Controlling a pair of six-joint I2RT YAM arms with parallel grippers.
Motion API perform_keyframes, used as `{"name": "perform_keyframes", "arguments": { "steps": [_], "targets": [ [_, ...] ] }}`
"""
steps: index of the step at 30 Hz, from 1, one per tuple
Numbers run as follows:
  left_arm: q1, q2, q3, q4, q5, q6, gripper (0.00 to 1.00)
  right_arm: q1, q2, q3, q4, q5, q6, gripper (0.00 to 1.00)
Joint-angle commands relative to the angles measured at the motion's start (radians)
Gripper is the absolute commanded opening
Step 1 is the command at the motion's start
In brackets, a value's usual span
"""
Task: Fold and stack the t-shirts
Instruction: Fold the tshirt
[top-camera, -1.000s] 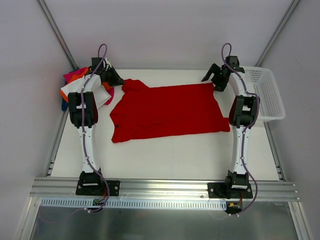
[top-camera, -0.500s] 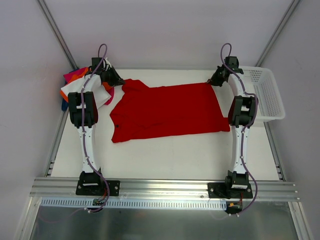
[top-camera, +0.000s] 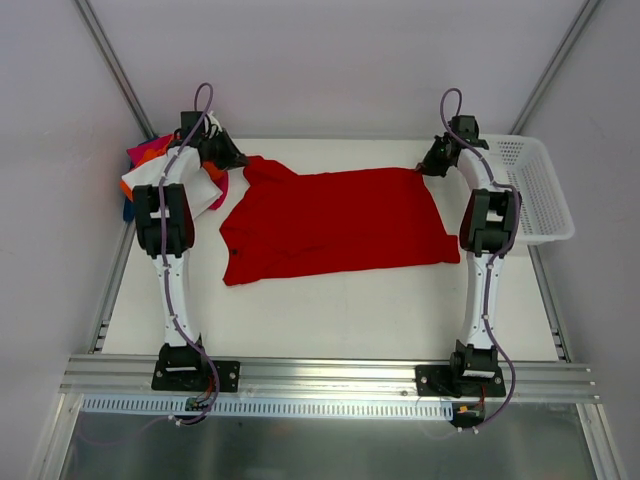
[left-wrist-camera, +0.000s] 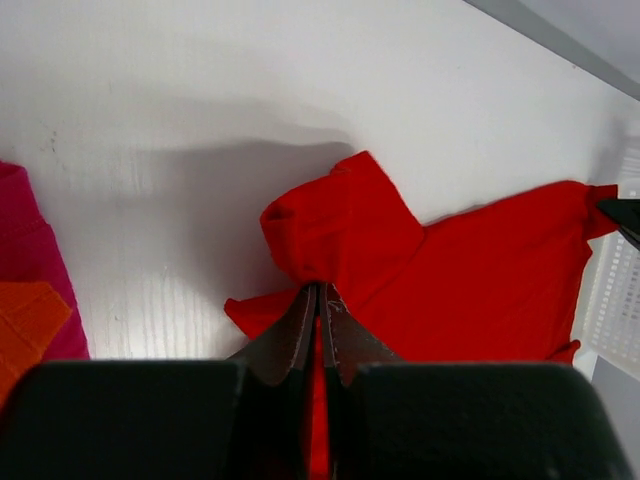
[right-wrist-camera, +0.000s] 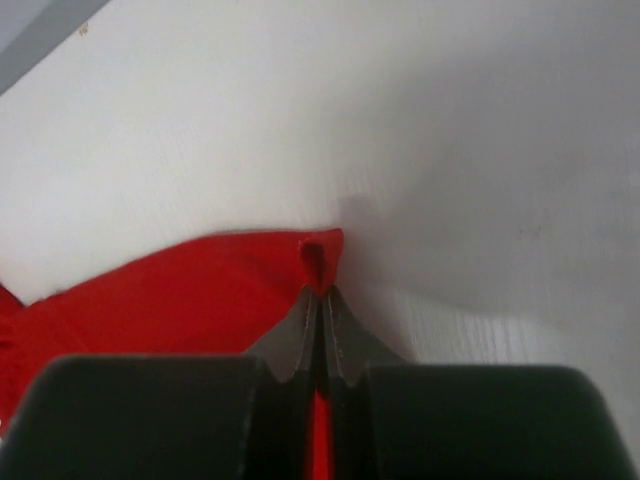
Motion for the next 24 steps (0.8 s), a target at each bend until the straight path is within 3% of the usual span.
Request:
{"name": "perform_keyframes", "arguments": {
  "steps": [1, 24],
  "targets": [
    [-0.002, -0.149, -0.015, 0.012, 0.009, 0.028, 0.0, -0.067, -0.146, -0.042, -0.034, 0.07, -0.009, 0.0],
    [-0.112, -0.566, -0.423, 0.016, -0.13, 0.066, 0.0, -0.051, -0.586, -0.528, -0.003, 0.047, -0.044, 0.0]
  ]
}}
